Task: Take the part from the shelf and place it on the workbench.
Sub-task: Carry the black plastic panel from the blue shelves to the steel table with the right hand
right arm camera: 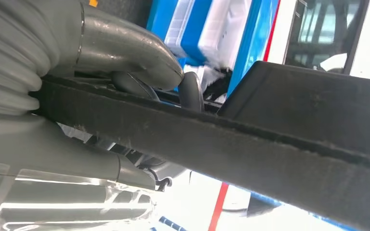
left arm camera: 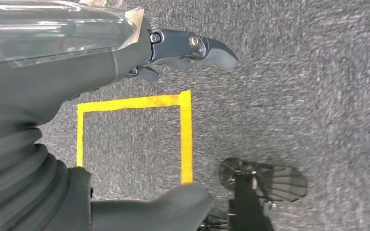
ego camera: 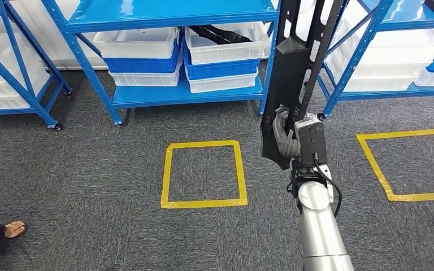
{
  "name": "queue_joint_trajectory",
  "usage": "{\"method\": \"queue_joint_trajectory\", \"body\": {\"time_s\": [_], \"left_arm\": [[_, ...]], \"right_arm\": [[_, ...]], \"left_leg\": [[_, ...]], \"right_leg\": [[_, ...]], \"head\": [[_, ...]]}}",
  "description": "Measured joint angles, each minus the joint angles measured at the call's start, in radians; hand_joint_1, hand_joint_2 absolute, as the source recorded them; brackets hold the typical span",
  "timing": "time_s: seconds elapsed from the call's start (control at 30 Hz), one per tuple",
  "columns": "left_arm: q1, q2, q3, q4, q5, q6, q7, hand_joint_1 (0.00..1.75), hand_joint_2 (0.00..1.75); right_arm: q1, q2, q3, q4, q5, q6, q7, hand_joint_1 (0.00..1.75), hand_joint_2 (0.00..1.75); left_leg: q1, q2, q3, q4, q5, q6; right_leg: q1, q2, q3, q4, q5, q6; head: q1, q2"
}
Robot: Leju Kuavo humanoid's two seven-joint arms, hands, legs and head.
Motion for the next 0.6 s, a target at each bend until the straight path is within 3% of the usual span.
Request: {"method": "queue_joint_trajectory", "body": {"time_s": [0.07,0.1,0.13,0.17,0.2,0.23,0.3,0.37,0.4,0.5,0.53,0.6], "left_arm": [[0.003,0.000,0.000,0.001,-0.009,0.005,-0.006,0.00,1.75],[0.003,0.000,-0.001,0.001,-0.013,0.010,-0.009,0.00,1.75],[0.002,0.000,-0.001,0.001,-0.017,0.014,-0.011,0.00,1.75],[0.002,0.000,-0.001,0.001,-0.018,0.017,-0.012,0.00,1.75],[0.002,0.000,-0.001,0.001,-0.019,0.018,-0.013,0.00,1.75],[0.001,0.000,-0.001,0.001,-0.019,0.018,-0.013,0.00,1.75],[0.000,0.001,-0.001,0.001,-0.019,0.019,-0.013,0.00,1.75],[-0.003,0.003,-0.001,0.000,-0.018,0.018,-0.015,0.00,1.75],[-0.004,0.004,-0.001,0.000,-0.017,0.017,-0.018,0.00,1.75],[-0.003,0.003,-0.001,0.000,-0.008,0.010,-0.026,0.00,1.75],[-0.003,0.003,0.000,0.000,-0.007,0.008,-0.028,0.00,1.75],[-0.003,0.002,0.000,0.000,-0.005,0.006,-0.031,0.00,1.75]], "right_arm": [[0.000,0.000,-0.004,0.005,-0.001,-0.004,-0.004,1.75,1.75],[0.000,0.000,-0.005,0.006,-0.002,-0.005,-0.006,1.75,1.75],[0.001,0.000,-0.006,0.008,-0.003,-0.007,-0.007,1.75,1.75],[0.001,0.000,-0.008,0.010,-0.003,-0.008,-0.008,1.75,1.75],[0.002,0.000,-0.009,0.012,-0.003,-0.009,-0.008,1.75,1.75],[0.004,-0.001,-0.010,0.013,-0.003,-0.009,-0.008,1.75,1.75],[0.004,0.000,-0.011,0.015,-0.003,-0.009,-0.008,1.75,1.75],[0.003,0.001,-0.013,0.015,-0.003,-0.009,-0.009,1.75,1.75],[0.003,0.001,-0.014,0.015,-0.004,-0.010,-0.010,1.75,1.75],[0.000,0.001,-0.017,0.015,-0.007,-0.010,-0.015,1.75,1.75],[-0.001,0.000,-0.017,0.016,-0.008,-0.010,-0.017,1.75,1.75],[-0.005,-0.001,-0.018,0.020,-0.012,-0.011,-0.020,1.75,1.75]], "left_leg": [[0.003,-0.003,-0.023,0.088,-0.103,-0.007],[0.003,-0.004,-0.037,0.158,-0.155,-0.009],[0.003,-0.005,-0.049,0.228,-0.187,-0.009],[0.003,-0.005,-0.052,0.280,-0.196,-0.008],[0.003,-0.005,-0.042,0.302,-0.183,-0.004],[0.001,-0.006,-0.015,0.288,-0.160,0.003],[-0.006,-0.010,0.084,0.169,-0.135,0.026],[-0.016,-0.012,0.171,0.046,-0.154,0.041],[-0.020,-0.011,0.190,0.013,-0.167,0.044],[-0.020,-0.007,0.193,-0.025,-0.153,0.050],[-0.017,-0.005,0.189,-0.032,-0.143,0.053],[-0.015,-0.002,0.174,-0.037,-0.126,0.056]], "right_leg": [[0.000,-0.002,-0.021,0.001,0.024,-0.020],[0.003,-0.002,-0.034,0.001,0.036,-0.026],[0.006,-0.002,-0.048,0.002,0.047,-0.030],[0.010,-0.002,-0.061,0.002,0.057,-0.031],[0.013,-0.002,-0.073,0.002,0.067,-0.031],[0.016,-0.002,-0.084,0.002,0.076,-0.030],[0.022,-0.001,-0.100,0.003,0.091,-0.027],[0.023,-0.002,-0.106,0.003,0.102,-0.018],[0.022,-0.003,-0.109,0.003,0.107,-0.011],[0.021,-0.005,-0.126,0.016,0.108,0.005],[0.022,-0.005,-0.141,0.044,0.089,0.005],[0.019,-0.003,-0.189,0.158,0.024,0.002]], "head": [[-0.001,0.000],[-0.002,0.000],[-0.002,0.000],[-0.002,0.000],[-0.002,0.000],[-0.002,0.000],[-0.002,0.000],[-0.001,0.000],[-0.001,0.000],[-0.002,0.000],[0.000,0.000],[0.002,0.000]]}}
